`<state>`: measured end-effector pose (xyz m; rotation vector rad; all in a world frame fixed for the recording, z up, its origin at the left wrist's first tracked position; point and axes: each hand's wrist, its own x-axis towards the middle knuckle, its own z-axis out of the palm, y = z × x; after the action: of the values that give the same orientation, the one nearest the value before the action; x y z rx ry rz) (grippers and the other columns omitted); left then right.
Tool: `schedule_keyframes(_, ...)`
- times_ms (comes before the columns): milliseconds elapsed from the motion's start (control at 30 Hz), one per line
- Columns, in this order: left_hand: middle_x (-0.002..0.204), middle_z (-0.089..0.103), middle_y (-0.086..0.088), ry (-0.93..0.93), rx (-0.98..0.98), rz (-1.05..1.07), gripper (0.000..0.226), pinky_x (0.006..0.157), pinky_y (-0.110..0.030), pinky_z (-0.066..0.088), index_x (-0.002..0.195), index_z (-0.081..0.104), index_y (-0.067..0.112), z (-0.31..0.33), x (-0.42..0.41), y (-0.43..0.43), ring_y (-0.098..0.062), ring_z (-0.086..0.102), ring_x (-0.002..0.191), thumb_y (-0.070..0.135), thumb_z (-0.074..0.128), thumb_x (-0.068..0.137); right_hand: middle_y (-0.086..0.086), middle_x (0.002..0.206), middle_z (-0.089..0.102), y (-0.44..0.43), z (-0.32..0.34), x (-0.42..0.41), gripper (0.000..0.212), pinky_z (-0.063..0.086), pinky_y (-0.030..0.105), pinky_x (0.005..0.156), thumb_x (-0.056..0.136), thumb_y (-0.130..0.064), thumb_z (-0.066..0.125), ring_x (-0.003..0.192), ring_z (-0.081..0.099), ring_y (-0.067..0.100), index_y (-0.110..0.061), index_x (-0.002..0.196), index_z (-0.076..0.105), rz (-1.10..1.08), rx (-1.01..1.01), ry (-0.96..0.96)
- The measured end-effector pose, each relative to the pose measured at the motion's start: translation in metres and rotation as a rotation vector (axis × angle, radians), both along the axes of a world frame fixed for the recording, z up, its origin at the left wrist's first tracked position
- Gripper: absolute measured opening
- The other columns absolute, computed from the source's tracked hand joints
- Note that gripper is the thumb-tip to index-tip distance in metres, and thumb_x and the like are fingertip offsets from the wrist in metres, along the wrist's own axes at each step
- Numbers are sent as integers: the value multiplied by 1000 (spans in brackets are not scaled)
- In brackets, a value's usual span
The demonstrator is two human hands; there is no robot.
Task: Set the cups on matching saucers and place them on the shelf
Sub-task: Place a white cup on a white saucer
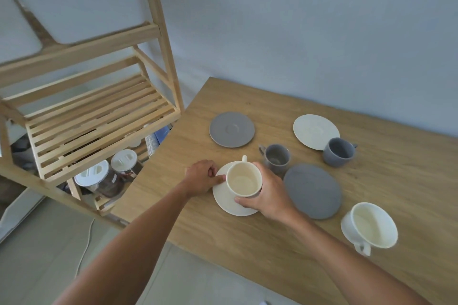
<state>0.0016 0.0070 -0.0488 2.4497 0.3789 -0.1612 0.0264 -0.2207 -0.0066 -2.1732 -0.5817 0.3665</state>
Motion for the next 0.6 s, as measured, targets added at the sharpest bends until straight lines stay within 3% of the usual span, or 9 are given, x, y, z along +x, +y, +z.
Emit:
schedule_keyframes(233, 71, 48, 12, -3, 10, 4, 31, 76, -35, 37, 67, 45, 29, 3, -1, -2, -11, 46, 72, 46, 68, 79, -18, 120, 57, 2, 0, 2, 85, 48, 34, 95, 54, -53, 89, 112, 53, 4, -37, 125, 45, 20, -15, 13)
schedule_keyframes(400, 71, 50, 11, -10, 20, -3, 31, 74, -33, 38, 67, 45, 28, 8, -2, -3, -8, 45, 68, 44, 68, 80, -15, 147, 40, -9, 9, 3, 112, 38, 33, 108, 58, -71, 79, 134, 37, 5, -32, 149, 26, 37, -47, 74)
schedule_keyframes(500, 74, 60, 4, -27, -72, 20, 23, 68, -28, 43, 75, 58, 19, 11, -2, 0, -10, 50, 67, 39, 68, 83, -14, 141, 48, -29, 16, 7, 100, 44, 36, 106, 63, -75, 73, 128, 46, 4, -32, 145, 35, -28, 32, 30)
schedule_keyframes(600, 74, 63, 3, -65, -120, 98, 21, 65, -22, 44, 83, 62, 15, 17, 2, 3, -10, 54, 68, 35, 68, 85, -17, 128, 54, -50, 20, 21, 75, 48, 35, 101, 72, -64, 73, 118, 53, 3, -32, 135, 46, -124, 110, -73)
